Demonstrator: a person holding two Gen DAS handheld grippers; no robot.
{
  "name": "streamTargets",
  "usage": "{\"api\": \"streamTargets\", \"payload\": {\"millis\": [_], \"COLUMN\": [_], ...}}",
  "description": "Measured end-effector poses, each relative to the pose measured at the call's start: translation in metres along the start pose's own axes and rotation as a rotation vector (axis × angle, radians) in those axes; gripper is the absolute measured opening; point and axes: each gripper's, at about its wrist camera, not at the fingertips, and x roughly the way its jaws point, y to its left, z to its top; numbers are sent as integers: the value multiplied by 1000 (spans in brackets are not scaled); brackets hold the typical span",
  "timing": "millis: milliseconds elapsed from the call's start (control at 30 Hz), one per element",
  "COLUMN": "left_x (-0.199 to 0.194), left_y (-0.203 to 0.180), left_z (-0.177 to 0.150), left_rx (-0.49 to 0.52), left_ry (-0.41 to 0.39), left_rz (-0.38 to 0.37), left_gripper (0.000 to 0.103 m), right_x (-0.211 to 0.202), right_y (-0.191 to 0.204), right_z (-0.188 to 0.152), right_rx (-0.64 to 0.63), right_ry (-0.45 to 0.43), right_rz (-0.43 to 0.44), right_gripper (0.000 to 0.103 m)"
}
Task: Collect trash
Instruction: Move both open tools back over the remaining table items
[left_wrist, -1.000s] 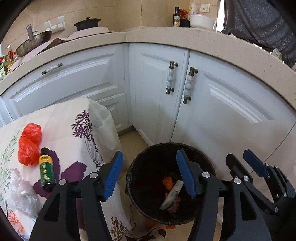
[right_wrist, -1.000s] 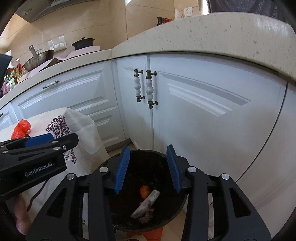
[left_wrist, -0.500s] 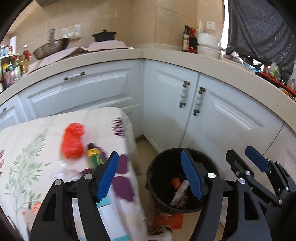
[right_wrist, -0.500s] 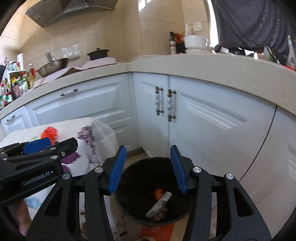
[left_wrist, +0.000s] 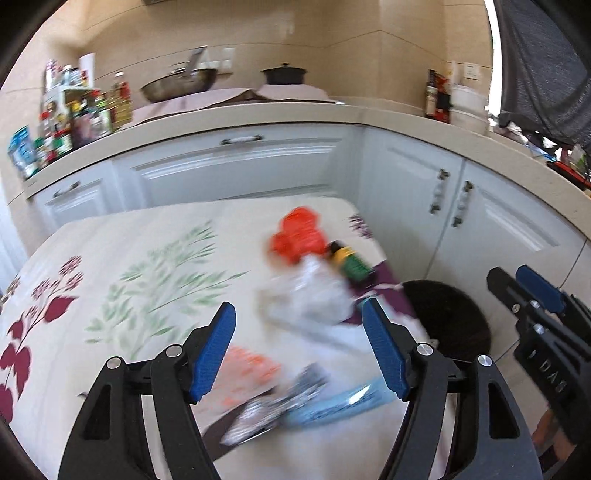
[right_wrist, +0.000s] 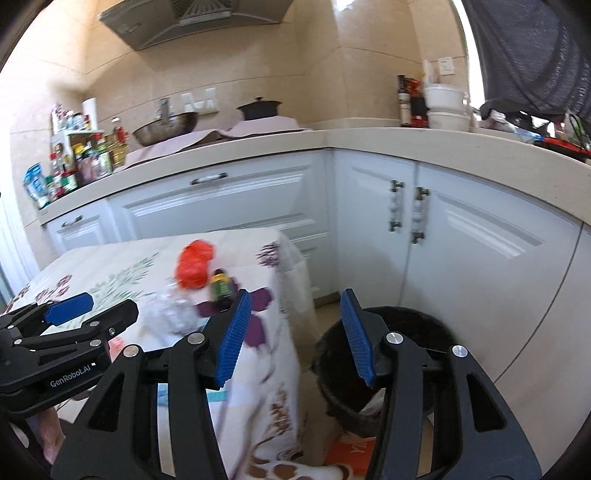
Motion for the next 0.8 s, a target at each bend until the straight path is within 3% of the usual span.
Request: {"api": "streamTargets", "payload": {"millis": [367,800], "left_x": [-13,-15], "left_y": [59,74], "left_z": [-33,-46], "left_rx": [-69,-85], "left_ry": [40,58], "left_rz": [55,21], "left_gripper": [69,69], "right_x": [-9,-10], "right_y": [61,86], "right_z": [-14,-19], "right_rx": [-88,-130], "right_ry": [44,74], "right_rz": [77,97], "right_gripper": [49,49]}}
